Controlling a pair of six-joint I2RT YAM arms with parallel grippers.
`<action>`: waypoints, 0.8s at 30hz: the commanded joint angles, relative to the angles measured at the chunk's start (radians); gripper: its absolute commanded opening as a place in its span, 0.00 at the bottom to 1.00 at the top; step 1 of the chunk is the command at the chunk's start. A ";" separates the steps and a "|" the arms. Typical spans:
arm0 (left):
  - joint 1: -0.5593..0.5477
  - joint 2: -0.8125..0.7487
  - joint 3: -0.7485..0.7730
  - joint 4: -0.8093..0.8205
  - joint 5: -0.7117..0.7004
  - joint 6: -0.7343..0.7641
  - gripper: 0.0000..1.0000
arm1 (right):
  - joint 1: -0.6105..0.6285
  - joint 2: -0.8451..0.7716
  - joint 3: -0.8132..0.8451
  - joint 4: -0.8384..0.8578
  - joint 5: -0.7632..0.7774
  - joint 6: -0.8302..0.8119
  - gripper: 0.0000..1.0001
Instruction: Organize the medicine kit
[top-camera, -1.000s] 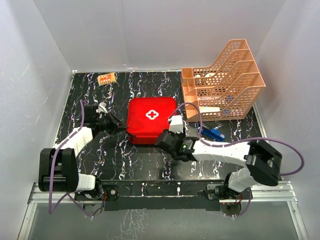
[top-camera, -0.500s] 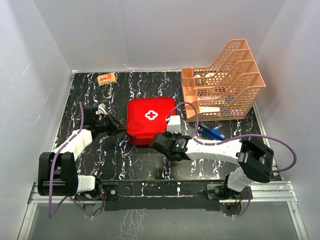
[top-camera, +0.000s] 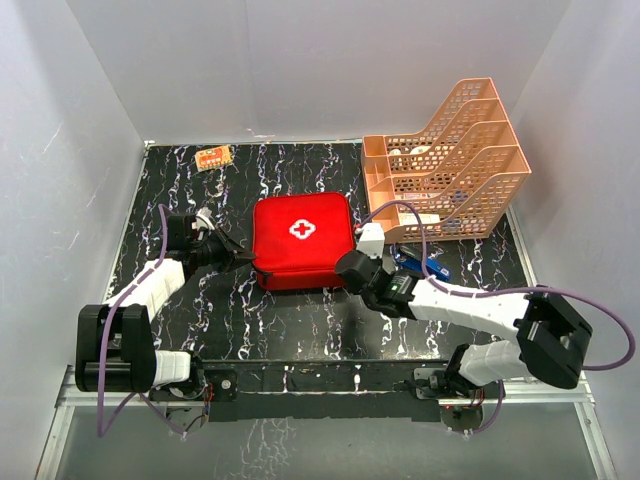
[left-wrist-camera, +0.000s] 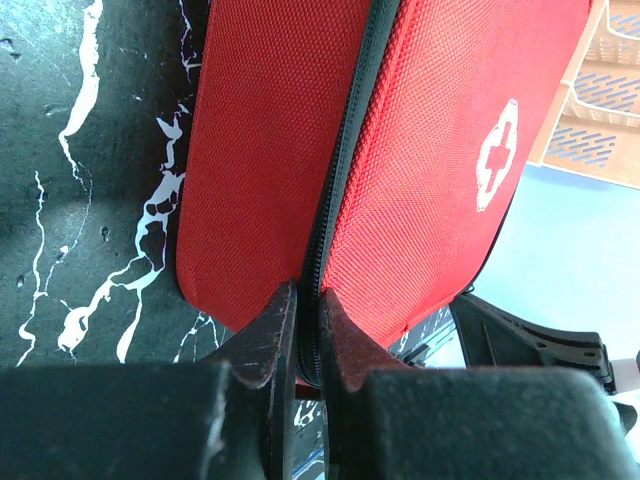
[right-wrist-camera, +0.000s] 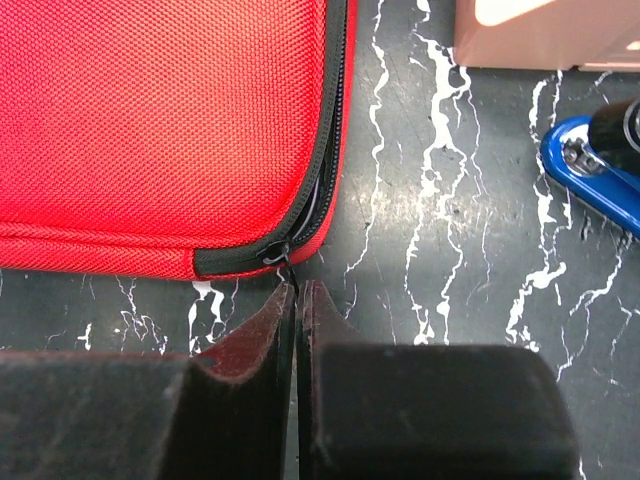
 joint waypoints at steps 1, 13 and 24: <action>0.012 -0.015 -0.019 -0.043 -0.066 0.006 0.00 | -0.068 -0.038 -0.056 0.124 -0.078 -0.172 0.00; 0.013 -0.015 0.006 -0.057 -0.065 0.041 0.00 | -0.186 -0.036 -0.070 0.259 -0.164 -0.439 0.00; 0.013 -0.004 0.020 -0.041 -0.006 0.053 0.00 | -0.188 0.023 -0.056 0.320 -0.297 -0.503 0.20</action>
